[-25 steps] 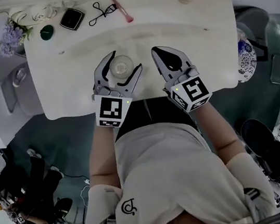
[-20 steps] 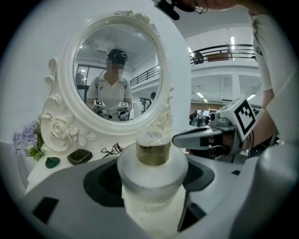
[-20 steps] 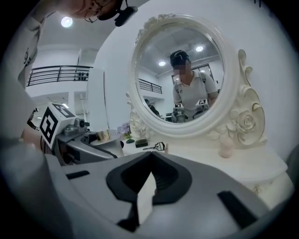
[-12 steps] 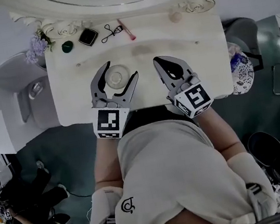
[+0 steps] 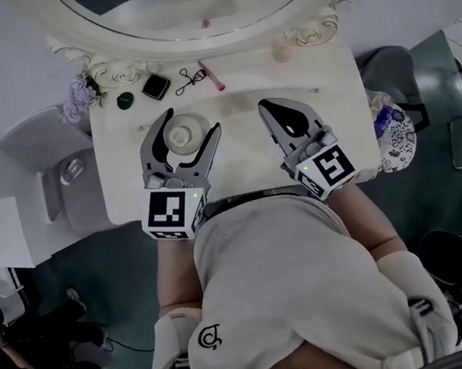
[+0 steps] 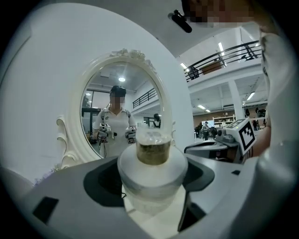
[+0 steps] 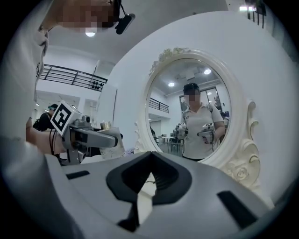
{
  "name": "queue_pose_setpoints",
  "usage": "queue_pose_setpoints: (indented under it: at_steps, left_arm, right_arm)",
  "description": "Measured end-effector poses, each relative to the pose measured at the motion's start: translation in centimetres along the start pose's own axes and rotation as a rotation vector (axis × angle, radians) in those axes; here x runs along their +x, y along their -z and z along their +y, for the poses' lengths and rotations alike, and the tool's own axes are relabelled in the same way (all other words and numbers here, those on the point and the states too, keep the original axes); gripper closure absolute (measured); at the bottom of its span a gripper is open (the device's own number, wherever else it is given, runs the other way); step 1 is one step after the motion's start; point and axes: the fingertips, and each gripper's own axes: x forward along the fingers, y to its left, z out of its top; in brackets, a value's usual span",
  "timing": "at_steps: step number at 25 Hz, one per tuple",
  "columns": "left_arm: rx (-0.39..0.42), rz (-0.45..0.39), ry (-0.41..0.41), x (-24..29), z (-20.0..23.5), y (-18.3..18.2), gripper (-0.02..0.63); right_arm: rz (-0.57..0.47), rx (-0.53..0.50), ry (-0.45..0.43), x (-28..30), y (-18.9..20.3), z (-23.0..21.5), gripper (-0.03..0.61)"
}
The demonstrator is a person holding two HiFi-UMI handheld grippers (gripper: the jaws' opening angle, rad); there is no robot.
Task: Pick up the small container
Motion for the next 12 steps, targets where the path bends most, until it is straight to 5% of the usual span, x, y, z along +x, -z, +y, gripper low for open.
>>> queue_pose_setpoints:
  at_steps: [12]
  left_arm:
    - [0.01, -0.005, -0.009, -0.3, 0.5, -1.5, 0.262]
  right_arm:
    - [-0.018, -0.01, -0.034, 0.2, -1.1, -0.1, 0.574]
